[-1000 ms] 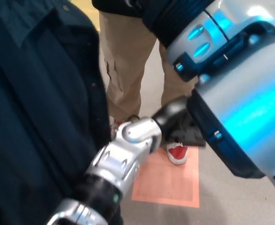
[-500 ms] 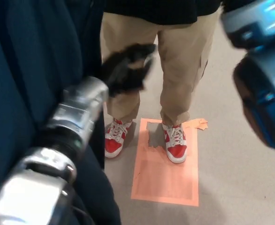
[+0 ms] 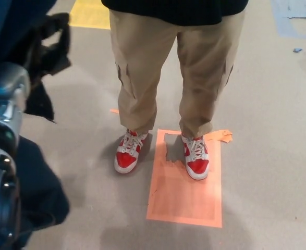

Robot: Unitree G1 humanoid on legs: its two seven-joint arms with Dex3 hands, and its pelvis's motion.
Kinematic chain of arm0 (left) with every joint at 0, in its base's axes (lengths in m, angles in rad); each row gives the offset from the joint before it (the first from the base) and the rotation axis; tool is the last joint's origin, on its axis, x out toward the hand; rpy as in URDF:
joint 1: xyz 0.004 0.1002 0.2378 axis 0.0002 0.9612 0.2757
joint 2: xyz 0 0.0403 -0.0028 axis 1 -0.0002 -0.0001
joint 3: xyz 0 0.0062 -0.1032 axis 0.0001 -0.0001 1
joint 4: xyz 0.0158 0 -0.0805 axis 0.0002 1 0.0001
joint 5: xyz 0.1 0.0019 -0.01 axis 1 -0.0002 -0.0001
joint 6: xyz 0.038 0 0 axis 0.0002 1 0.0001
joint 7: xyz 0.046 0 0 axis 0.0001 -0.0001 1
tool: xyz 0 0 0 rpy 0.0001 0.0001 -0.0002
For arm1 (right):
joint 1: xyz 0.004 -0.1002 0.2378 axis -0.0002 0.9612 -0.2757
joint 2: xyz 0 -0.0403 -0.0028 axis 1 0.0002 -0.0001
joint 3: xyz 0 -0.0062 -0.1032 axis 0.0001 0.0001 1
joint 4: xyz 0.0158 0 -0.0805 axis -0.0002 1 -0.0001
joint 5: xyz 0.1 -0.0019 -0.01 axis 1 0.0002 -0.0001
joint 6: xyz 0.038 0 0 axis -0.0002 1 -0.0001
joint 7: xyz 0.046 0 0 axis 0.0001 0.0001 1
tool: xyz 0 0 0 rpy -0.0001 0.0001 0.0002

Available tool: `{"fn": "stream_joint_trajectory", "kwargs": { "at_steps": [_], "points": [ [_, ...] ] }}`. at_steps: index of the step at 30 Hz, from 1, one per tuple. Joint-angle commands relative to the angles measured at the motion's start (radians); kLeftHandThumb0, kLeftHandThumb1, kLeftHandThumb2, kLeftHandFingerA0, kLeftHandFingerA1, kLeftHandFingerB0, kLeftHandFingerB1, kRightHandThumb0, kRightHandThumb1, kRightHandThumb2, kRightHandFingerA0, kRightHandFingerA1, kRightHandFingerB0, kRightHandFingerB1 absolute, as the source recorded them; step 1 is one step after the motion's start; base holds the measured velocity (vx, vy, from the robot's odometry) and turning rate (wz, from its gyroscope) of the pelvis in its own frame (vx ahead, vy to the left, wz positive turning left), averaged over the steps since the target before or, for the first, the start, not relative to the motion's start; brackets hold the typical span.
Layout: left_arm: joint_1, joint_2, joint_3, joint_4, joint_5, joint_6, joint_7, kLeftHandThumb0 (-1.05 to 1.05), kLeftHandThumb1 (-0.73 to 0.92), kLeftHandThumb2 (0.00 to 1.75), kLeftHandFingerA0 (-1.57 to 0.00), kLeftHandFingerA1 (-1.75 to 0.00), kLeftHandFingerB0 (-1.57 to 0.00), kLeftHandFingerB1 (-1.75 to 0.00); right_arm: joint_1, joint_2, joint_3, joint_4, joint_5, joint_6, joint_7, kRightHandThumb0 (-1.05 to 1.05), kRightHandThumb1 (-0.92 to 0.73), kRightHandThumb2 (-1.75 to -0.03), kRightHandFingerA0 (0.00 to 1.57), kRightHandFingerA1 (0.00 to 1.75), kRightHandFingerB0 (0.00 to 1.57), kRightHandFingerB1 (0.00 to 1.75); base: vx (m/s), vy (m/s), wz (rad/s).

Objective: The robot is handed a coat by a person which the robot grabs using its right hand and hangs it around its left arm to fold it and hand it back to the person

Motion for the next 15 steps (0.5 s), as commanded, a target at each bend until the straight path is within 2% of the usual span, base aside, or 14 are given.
{"fn": "stream_joint_trajectory", "kwargs": {
  "at_steps": [1, 4, 6, 7, 8, 12, 13, 14, 15],
  "points": [
    [0.021, 0.061, 0.05, 0.025, -0.011, -0.042, 0.025, -0.88, 0.77, 1.06, -0.06, -0.19, -0.07, -0.18, 0.105, -0.129, -0.073, -0.161, 0.069, 0.117, 0.015, -0.37, -0.71, -1.1, 1.24, 1.05, 1.07, 0.97, 0.0, 0.0, 0.0],
    [0.018, 0.07, 0.067, 0.028, -0.012, -0.039, 0.019, -0.87, 0.77, 1.07, -0.05, -0.2, -0.1, -0.2, 0.263, -0.176, -0.122, -0.34, 0.117, 0.194, 0.061, -0.35, -0.71, -1.09, 1.25, 1.05, 1.06, 0.96, 0.0, 0.0, 0.0],
    [0.018, 0.07, 0.072, 0.03, -0.01, -0.038, 0.016, -0.87, 0.77, 1.07, -0.05, -0.2, -0.1, -0.2, 0.312, -0.184, -0.131, -0.397, 0.13, 0.213, 0.072, -0.35, -0.71, -1.09, 1.25, 1.05, 1.06, 0.96, 0.0, 0.0, 0.0],
    [0.018, 0.069, 0.077, 0.028, -0.012, -0.034, 0.017, -0.86, 0.76, 1.06, -0.04, -0.22, -0.11, -0.23, 0.418, -0.189, -0.167, -0.505, 0.162, 0.269, 0.089, -0.35, -0.7, -1.08, 1.24, 1.02, 1.06, 0.96, 0.0, 0.0, 0.0],
    [0.016, 0.069, 0.078, 0.025, -0.012, -0.03, 0.017, -0.83, 0.74, 1.06, -0.04, -0.24, -0.08, -0.25, 0.537, -0.188, -0.194, -0.623, 0.18, 0.31, 0.102, -0.37, -0.88, -0.66, 1.32, 0.83, 1.13, 0.87, 0.0, 0.0, 0.0],
    [0.029, 0.064, 0.075, 0.019, -0.006, -0.041, 0.015, -0.85, 0.74, 1.06, -0.06, -0.24, -0.06, -0.21, 0.762, -0.153, -0.24, -0.828, 0.24, 0.387, 0.126, -0.37, -0.89, -0.67, 1.32, 0.8, 1.13, 0.89, 0.0, 0.0, 0.0],
    [0.029, 0.063, 0.071, 0.018, -0.001, -0.045, 0.019, -0.86, 0.74, 1.06, -0.08, -0.27, -0.07, -0.23, 0.822, -0.144, -0.242, -0.881, 0.229, 0.404, 0.122, -0.39, -0.89, -0.66, 1.3, 0.84, 1.14, 0.89, 0.0, 0.0, 0.0],
    [0.029, 0.061, 0.072, 0.014, -0.002, -0.05, 0.02, -0.85, 0.74, 1.05, -0.08, -0.28, -0.09, -0.26, 0.92, -0.124, -0.259, -0.951, 0.265, 0.446, 0.139, -0.34, -0.71, -1.09, 1.2, 1.02, 1.06, 0.97, 0.0, 0.0, 0.0],
    [0.028, 0.06, 0.072, 0.011, -0.002, -0.056, 0.019, -0.86, 0.74, 1.05, -0.08, -0.27, -0.08, -0.26, 1.034, -0.101, -0.265, -0.997, 0.269, 0.425, 0.144, -0.33, -0.86, -0.66, 1.3, 0.94, 1.17, 0.86, 0.0, 0.0, 0.0]
  ]
}}
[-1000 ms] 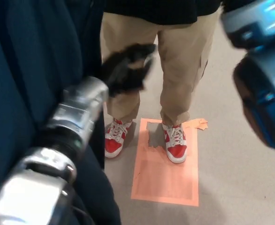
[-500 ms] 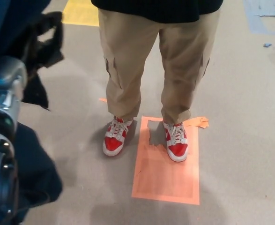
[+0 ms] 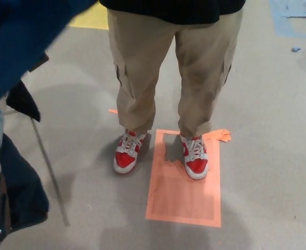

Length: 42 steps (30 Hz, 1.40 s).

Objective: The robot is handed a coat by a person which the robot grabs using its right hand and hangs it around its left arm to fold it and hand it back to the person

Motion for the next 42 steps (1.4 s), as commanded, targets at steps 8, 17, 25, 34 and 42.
{"fn": "stream_joint_trajectory", "kwargs": {
  "at_steps": [8, 17, 25, 34, 42],
  "points": [
    [-0.001, 0.044, 0.031, -0.016, -0.018, -0.044, -0.011, -0.85, 0.75, 1.06, -0.02, -0.19, -0.09, -0.22, 1.151, 0.15, 0.039, -0.49, 0.112, 0.082, 0.076, -0.29, -0.9, -0.68, 1.27, 0.81, 1.09, 0.9, 0.0, 0.0, 0.0],
    [-0.019, 0.039, 0.031, -0.035, -0.021, -0.033, -0.011, -0.87, 0.73, 1.05, -0.08, -0.21, -0.08, -0.24, 1.336, 0.163, 0.273, -0.22, -0.014, -0.096, 0.058, -0.26, -0.9, -0.67, 1.26, 0.92, 1.05, 0.95, 0.0, 0.0, 0.0],
    [-0.02, 0.047, 0.027, -0.052, -0.017, -0.046, -0.031, -0.87, 0.73, 1.05, -0.04, -0.21, -0.1, -0.23, 1.292, 0.111, 0.543, 0.191, -0.305, -0.188, -0.15, -0.26, -0.86, -0.66, 1.19, 0.87, 1.05, 0.89, 0.0, 0.0, 0.0],
    [-0.03, 0.022, 0.009, -0.087, -0.006, -0.036, -0.051, -0.85, 0.72, 1.04, -0.06, -0.22, -0.06, -0.23, 1.208, 0.082, 0.694, 0.287, -0.253, -0.149, 0.01, -0.93, -0.62, -0.95, 0.0, 0.05, 0.0, 0.0, 0.0, 0.0, 0.0],
    [-0.029, 0.018, 0.005, -0.114, -0.008, -0.025, -0.074, -0.85, 0.74, 1.04, -0.06, -0.2, -0.06, -0.21, 1.195, 0.049, 0.576, 0.283, -0.084, -0.15, 0.119, -0.78, -0.67, -0.74, 0.0, 0.0, 0.0, 0.0, 0.0, 0.0, 0.0]
  ]
}}
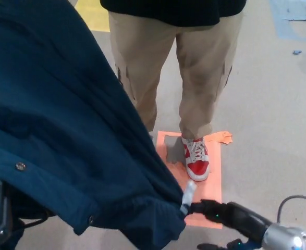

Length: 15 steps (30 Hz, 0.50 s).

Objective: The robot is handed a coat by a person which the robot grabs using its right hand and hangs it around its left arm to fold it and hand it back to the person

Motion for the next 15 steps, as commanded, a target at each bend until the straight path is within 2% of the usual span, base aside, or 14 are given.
{"fn": "stream_joint_trajectory", "kwargs": {
  "at_steps": [1, 2, 4, 5, 7, 10, 12, 15],
  "points": [
    [-0.026, 0.026, 0.005, -0.031, -0.009, -0.024, -0.028, -0.86, 0.74, 1.04, -0.07, -0.21, -0.07, -0.21, 0.025, -0.062, -0.073, 0.009, 0.07, 0.026, 0.099, -0.83, -0.75, -0.62, 0.0, 0.0, 0.0, 0.0, 0.0, 0.0, 0.0],
    [-0.013, 0.026, 0.004, -0.038, -0.008, -0.025, -0.032, -0.85, 0.74, 1.04, -0.07, -0.2, -0.07, -0.22, 0.049, -0.081, -0.13, 0.008, 0.138, 0.04, 0.146, -0.82, -0.55, -0.83, 0.0, 0.0, 0.0, 0.0, 0.0, 0.0, 0.0],
    [-0.004, 0.026, 0.005, -0.039, -0.008, -0.028, -0.035, -0.86, 0.74, 1.04, -0.07, -0.2, -0.07, -0.21, 0.07, -0.102, -0.177, 0.009, 0.179, 0.038, 0.186, -0.82, -0.56, -0.84, 0.0, 0.0, 0.0, 0.0, 0.0, 0.0, 0.0],
    [0.0, 0.026, 0.005, -0.038, -0.007, -0.033, -0.035, -0.82, 0.73, 1.04, -0.06, -0.23, -0.06, -0.24, 0.082, -0.115, -0.205, -0.003, 0.198, 0.071, 0.21, -0.88, -0.59, -0.89, 0.0, 0.01, 0.0, 0.0, 0.0, 0.0, 0.0],
    [0.006, 0.029, 0.006, -0.037, -0.006, -0.038, -0.031, -0.83, 0.73, 1.04, -0.06, -0.23, -0.07, -0.25, 0.095, -0.129, -0.246, 0.009, 0.235, 0.067, 0.248, -0.78, -0.57, -0.83, 0.0, 0.0, 0.0, 0.0, 0.0, 0.0, 0.0],
    [0.012, 0.031, 0.016, -0.035, -0.017, -0.035, -0.039, -0.83, 0.72, 1.04, -0.06, -0.22, -0.06, -0.24, 0.112, -0.15, -0.296, 0.027, 0.259, 0.07, 0.277, -0.83, -0.58, -0.85, 0.0, 0.0, 0.0, 0.0, 0.0, 0.0, 0.0],
    [0.011, 0.033, 0.017, -0.036, -0.014, -0.032, -0.032, -0.84, 0.72, 1.03, -0.08, -0.25, -0.07, -0.25, 0.1, -0.166, -0.359, 0.124, 0.303, 0.034, 0.313, -0.86, -0.59, -0.86, 0.0, 0.0, 0.0, 0.0, 0.0, 0.0, 0.0],
    [0.012, 0.033, 0.026, -0.038, -0.021, -0.029, -0.038, -0.83, 0.71, 1.03, -0.07, -0.24, -0.07, -0.24, 0.091, -0.168, -0.411, 0.183, 0.315, 0.004, 0.303, -0.88, -0.61, -0.89, 0.0, 0.0, 0.0, 0.0, 0.0, 0.0, 0.0]
  ]
}}
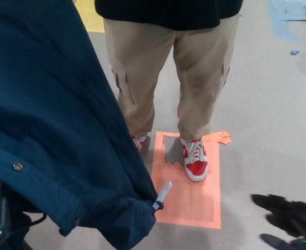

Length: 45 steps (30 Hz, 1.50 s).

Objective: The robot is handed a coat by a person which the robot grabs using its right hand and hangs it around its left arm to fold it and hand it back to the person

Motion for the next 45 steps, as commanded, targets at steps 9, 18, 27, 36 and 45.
{"fn": "stream_joint_trajectory", "kwargs": {
  "at_steps": [9, 18, 27, 36, 45],
  "points": [
    [0.024, 0.034, 0.03, -0.031, -0.023, -0.025, -0.026, -0.85, 0.7, 1.03, -0.07, -0.23, -0.07, -0.25, -0.06, 0.068, -0.311, 0.377, 0.156, -0.131, -0.129, -0.89, -0.67, -0.94, 0.0, 0.0, 0.0, 0.0, 0.0, 0.0, 0.0],
    [0.069, 0.019, 0.033, -0.075, -0.026, -0.042, -0.057, -0.85, 0.71, 1.03, -0.07, -0.25, -0.07, -0.24, -0.11, 0.089, -0.26, 0.61, 0.049, -0.112, -0.346, -0.94, -0.8, -1.05, 0.0, 0.04, 0.0, 0.0, 0.0, 0.0, 0.0],
    [0.079, 0.006, 0.035, -0.095, -0.03, -0.031, -0.053, -0.83, 0.72, 1.03, -0.08, -0.25, -0.08, -0.27, -0.108, 0.06, -0.108, 0.693, -0.063, -0.106, -0.46, -0.77, -0.89, -0.66, 0.0, 0.07, 0.0, 0.04, 0.0, 0.0, 0.0],
    [0.088, 0.005, 0.037, -0.099, -0.032, -0.037, -0.055, -0.82, 0.73, 1.04, -0.06, -0.21, -0.07, -0.25, -0.118, 0.057, -0.071, 0.714, -0.067, -0.112, -0.468, -0.86, -0.77, -1.07, 0.0, 0.1, 0.0, 0.07, 0.0, 0.0, 0.0],
    [0.096, 0.01, 0.036, -0.105, -0.042, -0.037, -0.068, -0.84, 0.72, 1.04, -0.07, -0.22, -0.07, -0.23, -0.119, 0.057, -0.064, 0.719, -0.078, -0.106, -0.459, -0.88, -0.77, -1.07, 0.0, 0.09, 0.0, 0.06, 0.0, 0.0, 0.0]
  ]
}}
